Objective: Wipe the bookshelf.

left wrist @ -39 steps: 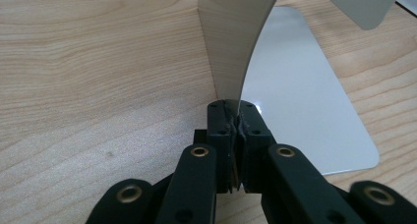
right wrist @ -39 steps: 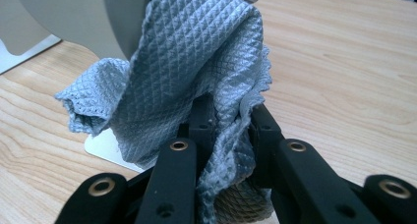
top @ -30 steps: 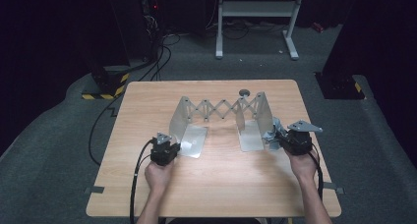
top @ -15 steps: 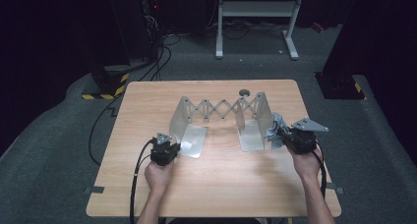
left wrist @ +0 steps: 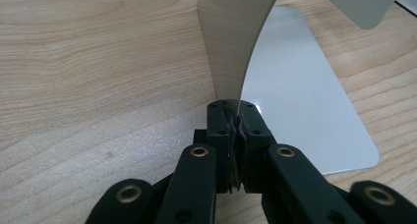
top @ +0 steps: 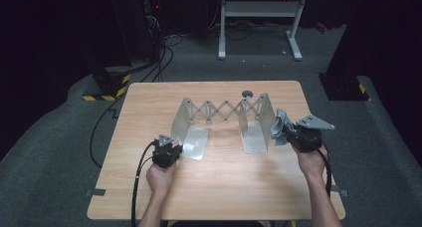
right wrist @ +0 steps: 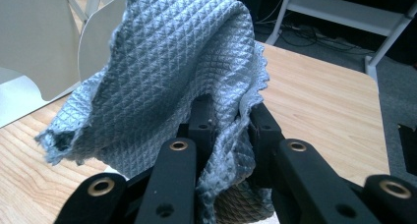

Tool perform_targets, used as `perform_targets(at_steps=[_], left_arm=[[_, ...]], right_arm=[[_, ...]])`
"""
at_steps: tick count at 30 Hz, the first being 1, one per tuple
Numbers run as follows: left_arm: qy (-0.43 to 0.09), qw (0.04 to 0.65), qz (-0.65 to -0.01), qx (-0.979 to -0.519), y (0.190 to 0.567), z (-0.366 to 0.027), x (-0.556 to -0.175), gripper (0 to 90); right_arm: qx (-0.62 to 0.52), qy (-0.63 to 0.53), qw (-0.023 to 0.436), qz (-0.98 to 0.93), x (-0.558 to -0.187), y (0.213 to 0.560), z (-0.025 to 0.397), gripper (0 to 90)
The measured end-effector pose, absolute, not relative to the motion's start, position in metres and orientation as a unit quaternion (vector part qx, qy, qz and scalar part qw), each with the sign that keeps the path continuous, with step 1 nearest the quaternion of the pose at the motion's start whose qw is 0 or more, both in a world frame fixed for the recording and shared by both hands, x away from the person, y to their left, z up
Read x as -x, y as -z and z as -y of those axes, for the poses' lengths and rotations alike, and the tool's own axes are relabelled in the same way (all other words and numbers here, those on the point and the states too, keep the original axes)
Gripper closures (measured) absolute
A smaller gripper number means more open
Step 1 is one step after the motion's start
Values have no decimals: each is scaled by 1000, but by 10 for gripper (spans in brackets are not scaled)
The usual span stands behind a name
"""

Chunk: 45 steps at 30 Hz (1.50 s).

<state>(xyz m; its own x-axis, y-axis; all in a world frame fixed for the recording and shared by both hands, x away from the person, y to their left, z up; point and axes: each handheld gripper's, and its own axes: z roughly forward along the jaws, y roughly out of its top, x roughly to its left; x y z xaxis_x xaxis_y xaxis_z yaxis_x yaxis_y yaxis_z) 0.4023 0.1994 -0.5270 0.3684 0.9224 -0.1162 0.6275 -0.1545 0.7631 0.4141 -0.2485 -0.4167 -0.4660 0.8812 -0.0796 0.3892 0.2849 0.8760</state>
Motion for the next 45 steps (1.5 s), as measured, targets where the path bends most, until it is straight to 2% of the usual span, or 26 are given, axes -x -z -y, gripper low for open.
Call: perform_targets(at_steps=[10, 45], left_arm=[[-194, 380, -527, -735, 527, -200, -402, 857], [-194, 380, -527, -735, 527, -200, -402, 857]], right_arm=[[-421, -416, 291, -752, -421, 413, 247, 773], [-467, -393, 213, -763, -445, 475, 243, 774]])
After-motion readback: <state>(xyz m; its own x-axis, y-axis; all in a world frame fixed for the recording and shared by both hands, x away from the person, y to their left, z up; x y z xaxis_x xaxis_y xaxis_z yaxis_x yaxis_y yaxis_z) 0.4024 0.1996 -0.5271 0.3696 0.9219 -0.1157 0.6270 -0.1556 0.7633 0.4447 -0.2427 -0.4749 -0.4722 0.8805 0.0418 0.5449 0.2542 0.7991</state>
